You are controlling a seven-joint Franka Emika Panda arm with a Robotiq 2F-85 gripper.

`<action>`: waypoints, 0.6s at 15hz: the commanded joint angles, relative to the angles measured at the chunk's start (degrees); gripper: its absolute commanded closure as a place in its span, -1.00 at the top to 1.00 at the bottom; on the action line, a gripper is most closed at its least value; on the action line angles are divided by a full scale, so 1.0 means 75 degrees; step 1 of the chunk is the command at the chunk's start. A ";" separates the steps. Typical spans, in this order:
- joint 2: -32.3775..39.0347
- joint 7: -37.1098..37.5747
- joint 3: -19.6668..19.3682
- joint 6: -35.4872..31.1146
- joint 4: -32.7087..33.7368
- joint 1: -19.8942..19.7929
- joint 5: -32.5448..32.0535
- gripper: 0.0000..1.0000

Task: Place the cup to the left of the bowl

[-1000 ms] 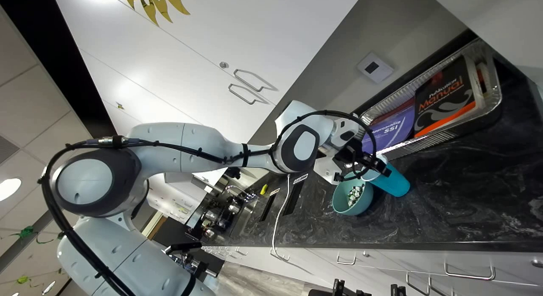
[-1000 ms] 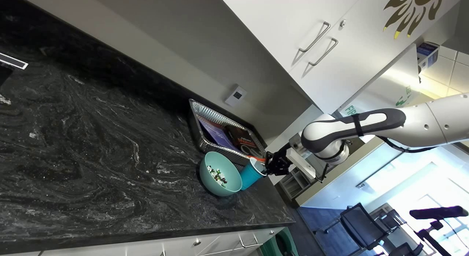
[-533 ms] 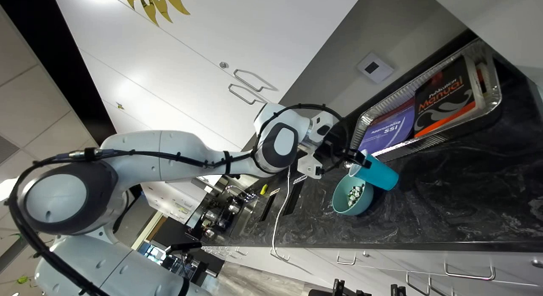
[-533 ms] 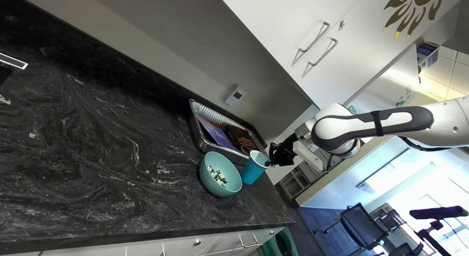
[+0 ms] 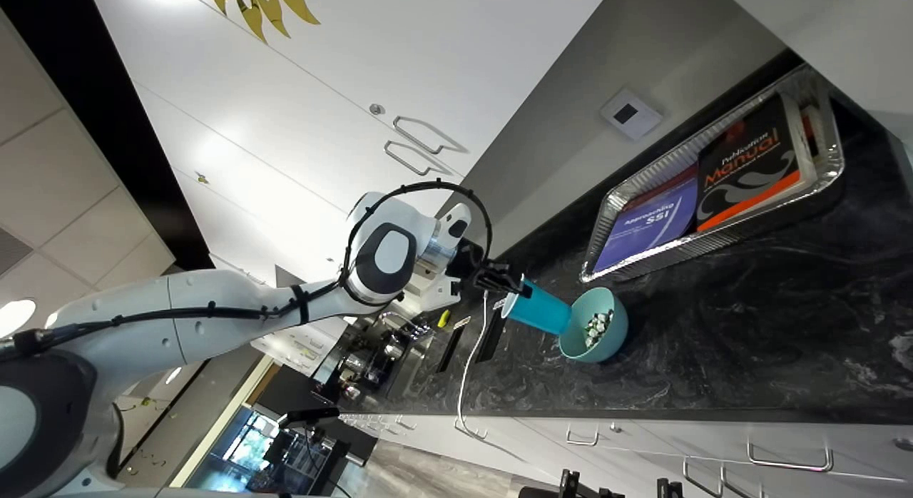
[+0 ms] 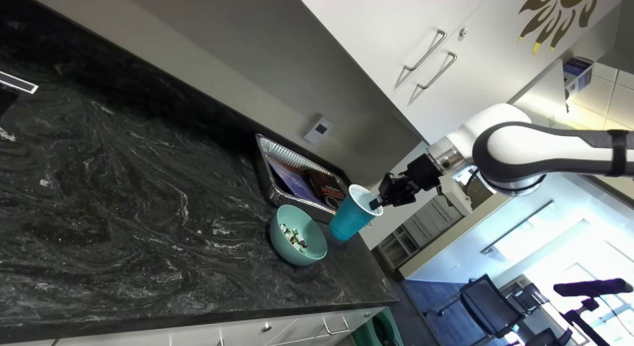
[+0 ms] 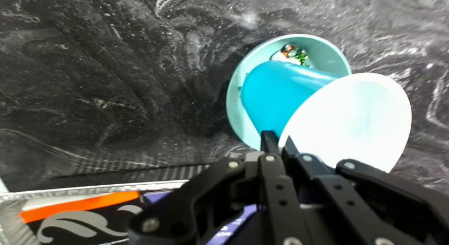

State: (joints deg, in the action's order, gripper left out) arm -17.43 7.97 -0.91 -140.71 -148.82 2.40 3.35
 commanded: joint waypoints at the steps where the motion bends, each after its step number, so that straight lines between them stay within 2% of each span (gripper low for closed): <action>1: -0.0245 -0.1239 0.0107 0.0644 0.0127 0.0571 0.0690 -0.97; 5: 0.0394 -0.2707 0.0070 0.1017 0.0576 0.1131 0.1257 -0.97; 9: 0.1299 -0.4090 0.0248 0.1187 0.1120 0.1449 0.1581 -0.97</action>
State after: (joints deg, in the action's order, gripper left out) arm -13.72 -15.56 0.30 -134.36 -145.38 11.98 12.80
